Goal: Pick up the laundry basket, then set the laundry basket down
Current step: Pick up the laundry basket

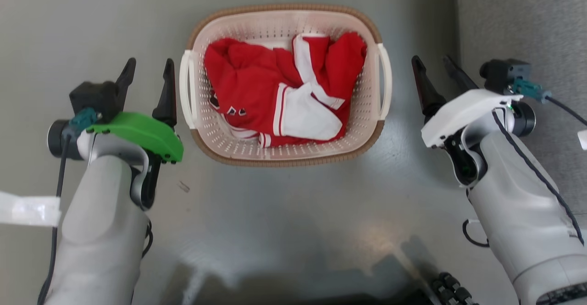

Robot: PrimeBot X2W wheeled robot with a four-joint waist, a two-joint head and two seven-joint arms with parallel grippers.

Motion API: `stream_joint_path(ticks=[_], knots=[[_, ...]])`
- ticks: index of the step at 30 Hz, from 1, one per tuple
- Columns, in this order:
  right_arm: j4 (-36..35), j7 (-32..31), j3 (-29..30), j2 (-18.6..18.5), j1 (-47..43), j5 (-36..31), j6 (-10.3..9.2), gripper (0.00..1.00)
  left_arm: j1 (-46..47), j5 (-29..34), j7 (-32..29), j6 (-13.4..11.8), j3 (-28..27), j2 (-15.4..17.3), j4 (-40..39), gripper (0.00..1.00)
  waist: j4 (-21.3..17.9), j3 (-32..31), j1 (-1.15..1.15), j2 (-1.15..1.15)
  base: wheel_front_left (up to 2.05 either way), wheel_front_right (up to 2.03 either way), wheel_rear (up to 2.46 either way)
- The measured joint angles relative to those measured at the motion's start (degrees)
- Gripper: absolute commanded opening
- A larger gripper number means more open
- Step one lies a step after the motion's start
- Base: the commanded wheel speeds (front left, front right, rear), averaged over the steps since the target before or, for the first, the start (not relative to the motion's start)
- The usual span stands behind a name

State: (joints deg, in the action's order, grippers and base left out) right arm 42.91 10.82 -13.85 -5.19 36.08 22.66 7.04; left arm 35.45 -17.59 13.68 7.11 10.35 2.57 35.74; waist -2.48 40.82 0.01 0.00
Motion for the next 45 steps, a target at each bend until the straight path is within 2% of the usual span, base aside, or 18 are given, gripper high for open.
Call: stream_joint_path(ticks=[10, 21, 43, 44, 45], knots=[[5.3, -1.58, -1.67, 0.97, 7.13, 0.35, 0.01, 1.0, 6.83, -2.4, -1.12, 0.0, 2.5, 0.04, 5.76, 1.0, 0.44, 6.06, 0.0, 0.0, 0.0, 0.0, 0.0], [10.89, -2.07, -3.82, 1.15, 11.05, 0.85, 0.02, 1.0, 11.61, -5.21, -2.53, 0.0, 6.41, -0.12, 11.28, 1.0, 0.89, 11.58, 0.0, 0.0, 0.0, 0.0, 0.0], [16.88, -2.69, -9.6, 1.36, 17.02, 1.99, 0.02, 1.0, 17.61, -9.51, -2.76, 0.0, 12.14, -0.3, 17.92, 1.0, 2.06, 16.93, -0.01, 0.0, 0.0, 0.0, 0.0], [17.07, -2.45, -9.8, 1.36, 17.31, 2.13, 0.02, 1.0, 17.79, -9.68, -2.71, 0.0, 12.3, -0.3, 18.14, 0.98, 2.09, 16.93, -0.01, 0.0, 0.0, 0.0, 0.0], [17.17, -2.44, -9.96, 1.36, 17.59, 2.14, 0.02, 1.0, 17.96, -9.9, -2.69, 0.0, 12.56, -0.3, 18.41, 0.84, 2.11, 16.91, -0.01, 0.0, 0.0, 0.0, 0.0]])
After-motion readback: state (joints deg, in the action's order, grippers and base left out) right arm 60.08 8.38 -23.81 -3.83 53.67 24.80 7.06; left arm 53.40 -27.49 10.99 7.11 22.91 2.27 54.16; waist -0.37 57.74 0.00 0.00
